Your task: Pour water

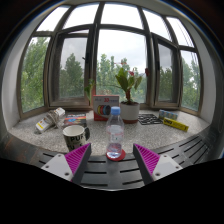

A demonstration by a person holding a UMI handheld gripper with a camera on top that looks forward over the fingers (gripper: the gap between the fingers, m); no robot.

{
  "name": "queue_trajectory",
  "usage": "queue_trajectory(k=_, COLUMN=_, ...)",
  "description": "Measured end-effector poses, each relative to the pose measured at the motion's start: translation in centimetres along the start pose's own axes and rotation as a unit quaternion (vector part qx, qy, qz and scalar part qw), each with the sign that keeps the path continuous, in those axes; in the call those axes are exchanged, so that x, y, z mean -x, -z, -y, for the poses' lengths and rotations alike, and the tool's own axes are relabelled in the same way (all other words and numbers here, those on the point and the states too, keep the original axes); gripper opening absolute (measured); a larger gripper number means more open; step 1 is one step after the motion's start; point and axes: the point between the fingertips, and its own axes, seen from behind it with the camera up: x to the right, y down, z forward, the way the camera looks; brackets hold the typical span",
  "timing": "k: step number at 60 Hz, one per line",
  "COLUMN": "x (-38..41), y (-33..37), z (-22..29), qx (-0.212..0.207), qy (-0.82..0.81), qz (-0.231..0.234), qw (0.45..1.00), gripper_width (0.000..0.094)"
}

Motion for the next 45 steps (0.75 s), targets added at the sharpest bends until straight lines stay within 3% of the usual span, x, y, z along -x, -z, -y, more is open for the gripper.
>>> queue_trajectory(k=21, x=1.8, y=16.7, z=0.0, qx=-0.005, qy=0.012, qz=-0.018, qw=1.0, gripper_width=0.0853)
queue_trajectory(k=45, x=1.8, y=22.7, z=0.0, qx=-0.009, qy=0.026, qz=-0.024, qw=0.999, gripper_width=0.0856)
